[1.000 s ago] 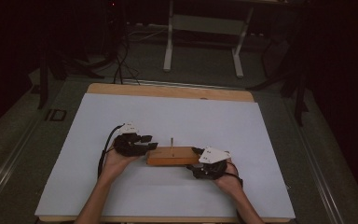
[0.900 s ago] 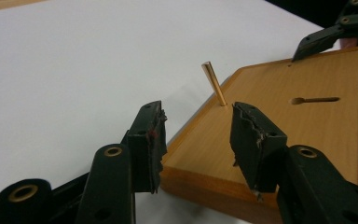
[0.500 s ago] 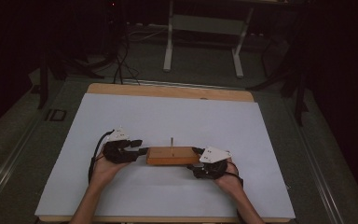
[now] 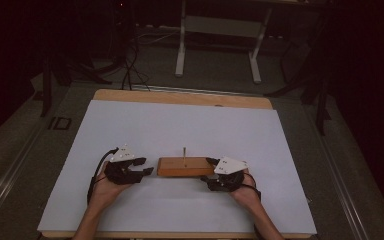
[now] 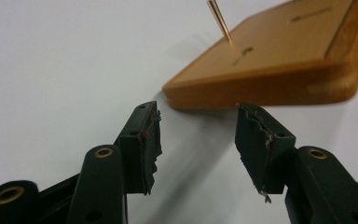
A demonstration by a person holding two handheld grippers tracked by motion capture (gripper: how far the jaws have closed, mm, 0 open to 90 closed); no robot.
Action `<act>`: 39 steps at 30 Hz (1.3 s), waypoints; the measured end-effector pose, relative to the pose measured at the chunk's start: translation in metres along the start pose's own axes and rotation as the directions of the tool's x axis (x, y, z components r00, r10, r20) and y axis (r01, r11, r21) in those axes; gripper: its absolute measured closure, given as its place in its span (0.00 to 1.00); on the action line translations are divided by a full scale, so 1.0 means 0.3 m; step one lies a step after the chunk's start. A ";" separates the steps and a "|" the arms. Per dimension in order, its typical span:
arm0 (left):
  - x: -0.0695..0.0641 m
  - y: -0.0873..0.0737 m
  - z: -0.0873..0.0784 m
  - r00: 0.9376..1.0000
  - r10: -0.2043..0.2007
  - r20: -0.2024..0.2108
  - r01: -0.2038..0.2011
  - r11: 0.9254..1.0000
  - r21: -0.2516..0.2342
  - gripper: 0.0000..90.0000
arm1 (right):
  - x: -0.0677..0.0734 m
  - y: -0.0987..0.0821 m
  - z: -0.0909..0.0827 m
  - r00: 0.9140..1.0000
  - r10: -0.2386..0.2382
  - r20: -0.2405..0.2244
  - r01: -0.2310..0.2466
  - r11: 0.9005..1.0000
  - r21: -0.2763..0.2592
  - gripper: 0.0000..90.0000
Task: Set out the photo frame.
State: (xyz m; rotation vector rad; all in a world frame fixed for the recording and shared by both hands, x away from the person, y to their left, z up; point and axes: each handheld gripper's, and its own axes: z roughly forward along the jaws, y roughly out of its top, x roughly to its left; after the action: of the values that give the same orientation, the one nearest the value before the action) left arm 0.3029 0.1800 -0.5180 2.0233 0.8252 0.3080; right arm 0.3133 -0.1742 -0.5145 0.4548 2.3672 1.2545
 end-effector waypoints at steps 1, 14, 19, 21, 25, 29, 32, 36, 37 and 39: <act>-0.004 -0.002 0.000 1.000 0.004 0.009 -0.004 1.000 0.000 0.55 | 0.000 0.000 0.000 1.000 0.000 0.000 0.000 1.000 0.000 0.43; -0.059 0.007 0.038 0.993 0.118 0.026 -0.119 0.993 0.023 0.46 | -0.004 0.001 0.000 1.000 0.010 -0.004 -0.010 1.000 -0.002 0.44; -0.078 0.020 0.052 0.988 0.151 0.012 -0.152 0.988 0.018 0.44 | -0.006 0.001 0.000 1.000 0.010 -0.004 -0.010 1.000 -0.003 0.44; -0.078 0.025 0.054 0.988 0.154 0.005 -0.154 0.988 0.010 0.44 | -0.006 0.001 0.000 1.000 0.010 -0.004 -0.010 1.000 -0.005 0.44; -0.081 0.032 0.061 0.986 0.166 -0.004 -0.166 0.986 0.001 0.43 | -0.005 0.001 0.000 1.000 0.012 -0.003 -0.012 1.000 -0.006 0.44; -0.088 0.037 0.073 0.983 0.180 -0.023 -0.181 0.983 -0.011 0.43 | -0.006 0.001 0.001 1.000 0.016 -0.003 -0.016 1.000 -0.009 0.44; -0.091 0.040 0.080 0.982 0.185 -0.026 -0.186 0.982 -0.016 0.43 | -0.008 0.002 0.001 1.000 0.020 -0.004 -0.020 1.000 -0.009 0.44; -0.096 0.045 0.088 0.980 0.197 -0.032 -0.197 0.980 -0.025 0.44 | -0.012 0.002 0.001 1.000 0.022 -0.007 -0.023 1.000 -0.013 0.44; -0.097 0.046 0.091 0.980 0.196 -0.032 -0.197 0.980 -0.029 0.45 | -0.013 0.002 0.001 1.000 0.024 -0.007 -0.024 1.000 -0.014 0.44; -0.099 0.048 0.095 0.978 0.202 -0.042 -0.203 0.979 -0.029 0.45 | -0.013 0.002 0.001 1.000 0.026 -0.006 -0.026 1.000 -0.013 0.45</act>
State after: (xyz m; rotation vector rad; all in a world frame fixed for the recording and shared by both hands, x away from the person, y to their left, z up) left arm 0.3013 0.1364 -0.5194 2.0799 0.6333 0.4745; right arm 0.3170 -0.1755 -0.5132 0.4798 2.3636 1.2845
